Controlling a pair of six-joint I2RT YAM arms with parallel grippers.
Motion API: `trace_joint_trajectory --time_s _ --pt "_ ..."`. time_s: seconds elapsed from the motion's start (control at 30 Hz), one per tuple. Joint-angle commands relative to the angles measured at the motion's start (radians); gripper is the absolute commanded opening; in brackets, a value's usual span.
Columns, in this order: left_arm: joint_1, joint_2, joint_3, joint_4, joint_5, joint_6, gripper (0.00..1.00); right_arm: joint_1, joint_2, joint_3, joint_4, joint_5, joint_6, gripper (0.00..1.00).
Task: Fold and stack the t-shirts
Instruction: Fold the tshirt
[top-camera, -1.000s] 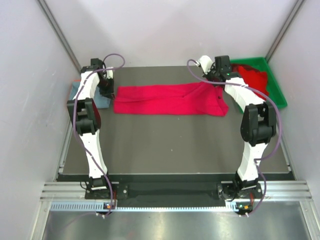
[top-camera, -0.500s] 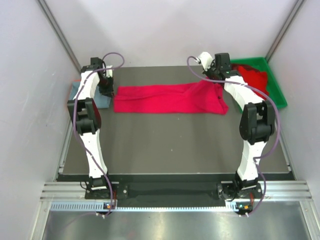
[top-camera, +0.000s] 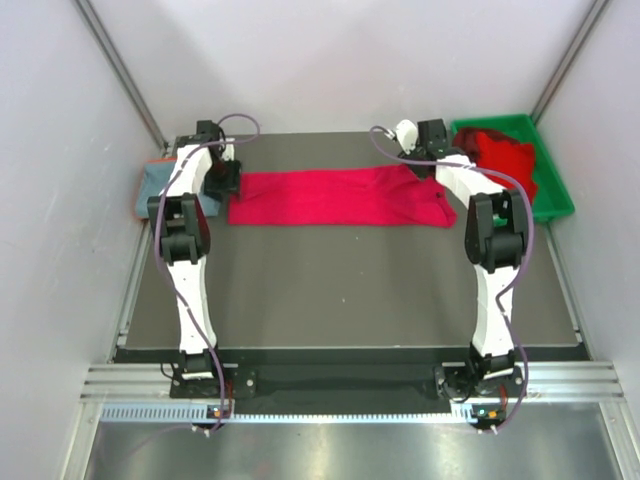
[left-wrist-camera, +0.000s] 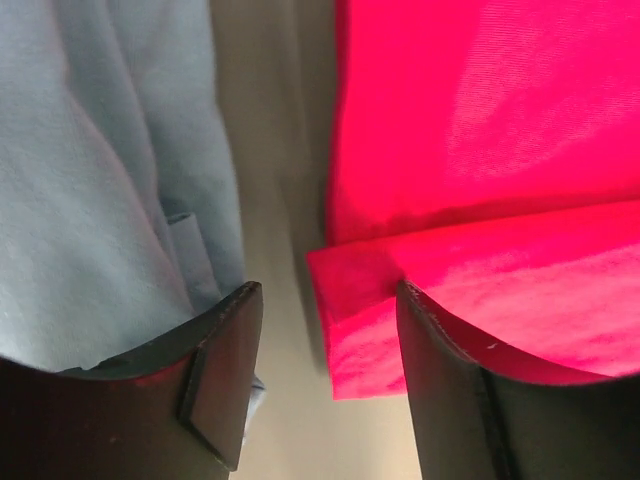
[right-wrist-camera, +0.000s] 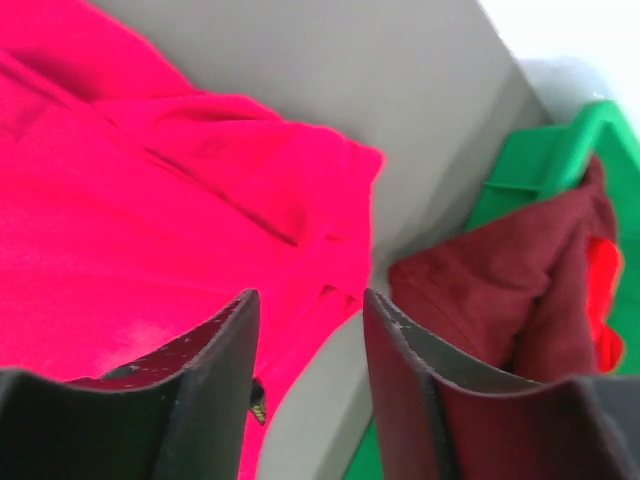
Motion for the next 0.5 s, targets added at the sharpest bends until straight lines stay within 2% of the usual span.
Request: trace_joint_trajectory --time_s 0.0,0.2,0.27,0.3,0.33,0.47 --pt "-0.008 -0.094 0.034 0.024 -0.049 -0.009 0.62 0.003 -0.108 -0.002 0.075 0.063 0.043 0.49" --pt "-0.008 -0.222 0.014 0.027 -0.046 -0.012 0.63 0.004 -0.256 -0.063 0.054 0.074 0.087 0.56" --pt "-0.008 -0.26 -0.016 0.031 -0.03 -0.004 0.72 0.001 -0.309 -0.098 0.029 0.068 0.097 0.59" --pt "-0.008 -0.274 -0.038 0.036 -0.032 -0.006 0.8 0.0 -0.325 -0.133 0.014 0.044 0.101 0.6" --pt "-0.008 -0.294 -0.09 0.041 -0.005 -0.001 0.92 -0.008 -0.354 -0.152 -0.001 0.027 0.123 0.61" --pt "-0.005 -0.317 -0.219 0.056 0.081 0.007 0.93 -0.049 -0.377 -0.232 -0.115 -0.087 0.257 0.66"
